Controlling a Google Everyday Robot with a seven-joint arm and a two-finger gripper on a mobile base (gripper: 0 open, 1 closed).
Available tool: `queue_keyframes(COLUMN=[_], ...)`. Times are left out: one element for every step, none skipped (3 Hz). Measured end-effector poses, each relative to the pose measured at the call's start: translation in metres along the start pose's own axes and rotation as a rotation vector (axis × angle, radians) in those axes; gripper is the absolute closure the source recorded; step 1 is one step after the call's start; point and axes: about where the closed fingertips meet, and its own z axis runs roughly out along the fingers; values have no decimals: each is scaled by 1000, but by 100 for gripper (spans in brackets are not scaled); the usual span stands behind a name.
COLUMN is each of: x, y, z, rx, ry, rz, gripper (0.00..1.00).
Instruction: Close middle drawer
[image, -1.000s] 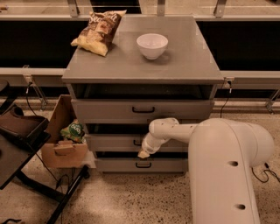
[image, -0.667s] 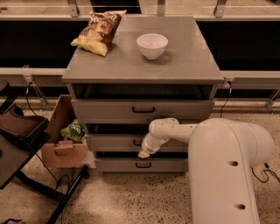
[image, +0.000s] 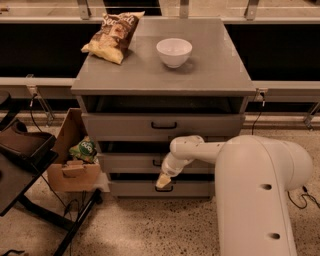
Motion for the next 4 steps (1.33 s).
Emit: queue_keyframes(x=[0, 0, 0, -8], y=[0, 0, 4, 31], z=[0, 0, -3, -31], rx=[0, 0, 0, 1], ry=[0, 0, 6, 74], rz=[0, 0, -4, -50], gripper=[22, 45, 77, 99])
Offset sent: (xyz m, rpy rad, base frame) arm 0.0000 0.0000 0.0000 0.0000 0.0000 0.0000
